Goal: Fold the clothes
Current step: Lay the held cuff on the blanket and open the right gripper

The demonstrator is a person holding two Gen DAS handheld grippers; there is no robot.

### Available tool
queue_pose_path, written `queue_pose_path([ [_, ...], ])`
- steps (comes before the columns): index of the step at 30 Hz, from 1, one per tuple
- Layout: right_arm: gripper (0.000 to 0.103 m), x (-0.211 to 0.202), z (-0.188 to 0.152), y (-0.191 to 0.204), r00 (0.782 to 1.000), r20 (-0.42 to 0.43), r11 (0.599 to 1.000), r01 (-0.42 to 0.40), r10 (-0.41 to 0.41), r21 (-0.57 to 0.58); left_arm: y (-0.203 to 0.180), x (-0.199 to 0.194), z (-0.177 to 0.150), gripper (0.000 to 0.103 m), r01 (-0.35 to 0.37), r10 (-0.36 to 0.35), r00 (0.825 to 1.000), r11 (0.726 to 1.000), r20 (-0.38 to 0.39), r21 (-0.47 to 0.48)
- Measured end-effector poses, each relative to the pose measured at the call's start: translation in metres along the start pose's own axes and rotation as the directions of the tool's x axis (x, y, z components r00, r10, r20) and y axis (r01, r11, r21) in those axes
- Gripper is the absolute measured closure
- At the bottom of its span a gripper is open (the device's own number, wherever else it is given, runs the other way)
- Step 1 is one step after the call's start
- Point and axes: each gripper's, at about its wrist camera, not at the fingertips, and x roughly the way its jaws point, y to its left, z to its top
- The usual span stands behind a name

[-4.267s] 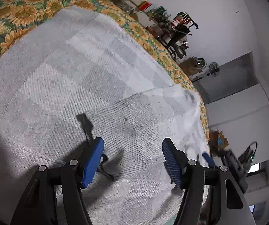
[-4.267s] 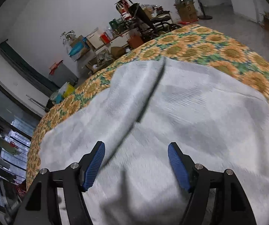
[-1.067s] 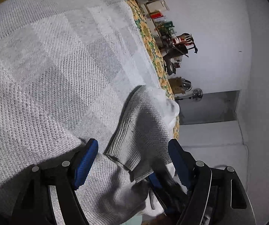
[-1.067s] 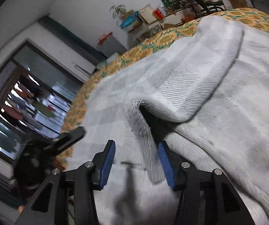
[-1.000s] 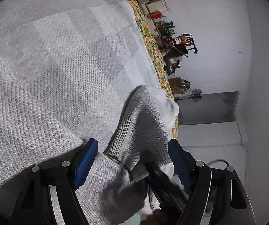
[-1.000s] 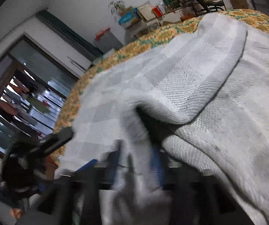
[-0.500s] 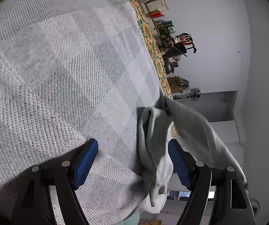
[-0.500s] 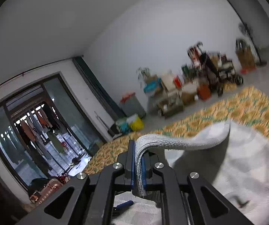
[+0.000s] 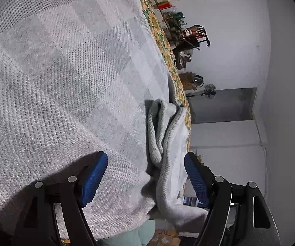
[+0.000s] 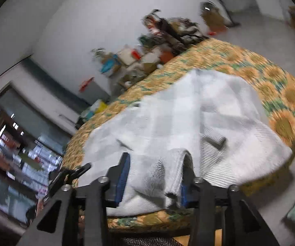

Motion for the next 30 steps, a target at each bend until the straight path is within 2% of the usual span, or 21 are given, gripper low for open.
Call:
queue_pose_path([
  [3, 0.047, -0.003, 0.017, 0.007, 0.998, 0.062, 0.999, 0.032, -0.03, -0.036, -0.004, 0.001, 0.003, 0.026, -0.003, 0.003, 1.0, 1.0, 0.009, 0.011],
  [4, 0.045, -0.001, 0.025, 0.014, 0.994, 0.086, 0.996, 0.073, -0.068, -0.057, -0.007, 0.001, 0.005, 0.026, -0.008, 0.008, 1.0, 1.0, 0.016, 0.014],
  [5, 0.045, 0.005, 0.033, 0.025, 0.983, 0.101, 0.982, 0.166, -0.156, -0.094, -0.01, 0.001, 0.007, 0.026, -0.015, 0.014, 1.0, 1.0, 0.023, 0.019],
  [7, 0.045, 0.021, 0.042, 0.051, 0.954, 0.132, 0.94, 0.29, -0.269, -0.179, -0.018, -0.001, 0.01, 0.026, -0.032, 0.03, 0.999, 0.998, 0.041, 0.048],
  [8, 0.044, 0.026, 0.046, 0.064, 0.946, 0.151, 0.918, 0.315, -0.286, -0.24, -0.025, -0.002, 0.013, 0.026, -0.049, 0.045, 0.997, 0.996, 0.059, 0.073],
  [9, 0.044, 0.026, 0.049, 0.075, 0.951, 0.161, 0.909, 0.301, -0.265, -0.287, -0.033, 0.001, 0.018, 0.026, -0.058, 0.052, 0.996, 0.995, 0.072, 0.087],
  [11, 0.041, 0.026, 0.051, 0.095, 0.972, 0.158, 0.907, 0.221, -0.175, -0.359, -0.044, 0.005, 0.027, 0.026, -0.062, 0.053, 0.995, 0.992, 0.087, 0.106],
  [14, 0.039, 0.02, 0.058, 0.107, 0.976, 0.173, 0.903, 0.193, -0.135, -0.385, -0.048, 0.011, 0.039, 0.026, -0.057, 0.049, 0.995, 0.994, 0.081, 0.098],
  [15, 0.037, 0.017, 0.062, 0.103, 0.966, 0.202, 0.904, 0.227, -0.161, -0.363, -0.047, 0.014, 0.043, 0.026, -0.062, 0.055, 0.995, 0.994, 0.079, 0.091],
  [18, 0.014, 0.018, 0.075, 0.085, 0.932, 0.257, 0.907, 0.323, -0.256, -0.268, -0.045, 0.025, 0.049, 0.026, -0.085, 0.079, 0.994, 0.994, 0.075, 0.075],
  [19, 0.013, 0.022, 0.079, 0.074, 0.925, 0.245, 0.91, 0.347, -0.291, -0.227, -0.043, 0.03, 0.051, 0.026, -0.097, 0.093, 0.994, 0.993, 0.064, 0.066],
  [21, 0.016, 0.044, 0.081, 0.049, 0.944, 0.105, 0.931, 0.326, -0.312, -0.165, -0.041, 0.035, 0.052, 0.026, -0.108, 0.105, 0.993, 0.992, 0.05, 0.061],
  [22, 0.024, 0.056, 0.079, 0.038, 0.955, 0.035, 0.946, 0.295, -0.293, -0.136, -0.04, 0.037, 0.053, 0.026, -0.113, 0.11, 0.993, 0.992, 0.046, 0.062],
  [24, 0.033, 0.069, 0.071, 0.03, 0.969, -0.012, 0.964, 0.246, -0.248, -0.105, -0.038, 0.04, 0.054, 0.026, -0.124, 0.122, 0.992, 0.99, 0.039, 0.063],
  [25, 0.034, 0.075, 0.068, 0.027, 0.974, -0.036, 0.971, 0.221, -0.225, -0.089, -0.037, 0.042, 0.054, 0.026, -0.13, 0.128, 0.991, 0.989, 0.035, 0.064],
  [26, 0.034, 0.08, 0.065, 0.025, 0.977, -0.05, 0.976, 0.203, -0.207, -0.083, -0.036, 0.044, 0.055, 0.026, -0.135, 0.134, 0.991, 0.989, 0.031, 0.065],
  [28, 0.037, 0.087, 0.068, 0.04, 0.976, -0.004, 0.963, 0.216, -0.22, -0.161, -0.037, 0.042, 0.055, 0.026, -0.149, 0.147, 0.988, 0.986, 0.037, 0.075],
  [30, 0.041, 0.104, 0.075, 0.061, 0.963, 0.02, 0.927, 0.265, -0.269, -0.266, -0.039, 0.039, 0.054, 0.026, -0.166, 0.161, 0.985, 0.982, 0.056, 0.089],
])
